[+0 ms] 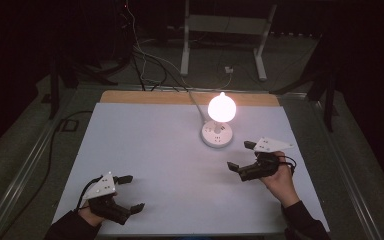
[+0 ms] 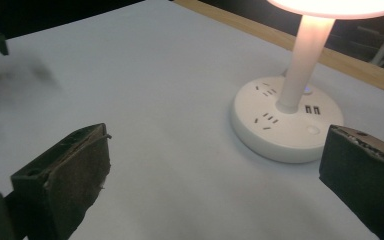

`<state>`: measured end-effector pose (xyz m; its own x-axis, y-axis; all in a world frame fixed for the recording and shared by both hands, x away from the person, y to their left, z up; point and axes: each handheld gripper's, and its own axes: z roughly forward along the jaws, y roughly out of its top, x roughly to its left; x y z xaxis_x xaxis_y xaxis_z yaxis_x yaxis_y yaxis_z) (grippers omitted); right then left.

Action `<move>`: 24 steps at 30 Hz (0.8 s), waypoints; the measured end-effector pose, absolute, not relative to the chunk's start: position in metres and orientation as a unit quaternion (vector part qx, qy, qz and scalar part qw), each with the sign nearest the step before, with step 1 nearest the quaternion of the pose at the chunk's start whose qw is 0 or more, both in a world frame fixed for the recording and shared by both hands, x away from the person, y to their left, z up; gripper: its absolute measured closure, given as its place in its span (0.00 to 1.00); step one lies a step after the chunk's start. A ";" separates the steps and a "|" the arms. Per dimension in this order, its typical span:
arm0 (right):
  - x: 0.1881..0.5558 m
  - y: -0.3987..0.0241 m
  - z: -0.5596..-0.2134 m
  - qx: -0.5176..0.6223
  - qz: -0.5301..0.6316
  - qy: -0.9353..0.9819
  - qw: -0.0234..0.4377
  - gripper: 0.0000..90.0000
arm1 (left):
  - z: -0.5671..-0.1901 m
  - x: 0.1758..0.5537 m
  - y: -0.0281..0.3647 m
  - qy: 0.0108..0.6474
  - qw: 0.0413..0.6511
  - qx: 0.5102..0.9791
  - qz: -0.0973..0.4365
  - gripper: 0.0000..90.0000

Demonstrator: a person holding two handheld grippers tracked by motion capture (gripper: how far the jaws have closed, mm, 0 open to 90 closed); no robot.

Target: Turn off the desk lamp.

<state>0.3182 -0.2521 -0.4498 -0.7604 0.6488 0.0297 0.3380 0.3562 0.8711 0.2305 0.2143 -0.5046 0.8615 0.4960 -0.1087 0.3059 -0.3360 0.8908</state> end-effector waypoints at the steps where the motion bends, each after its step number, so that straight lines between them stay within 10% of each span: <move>1: 0.323 -0.252 -0.450 0.310 0.477 0.806 0.164 0.00 | -0.505 0.231 0.214 0.247 0.521 0.812 0.091 0.00; 24: 0.372 -0.248 -0.466 0.351 0.462 0.796 0.173 0.01 | -0.504 0.231 0.215 0.250 0.524 0.809 0.090 0.00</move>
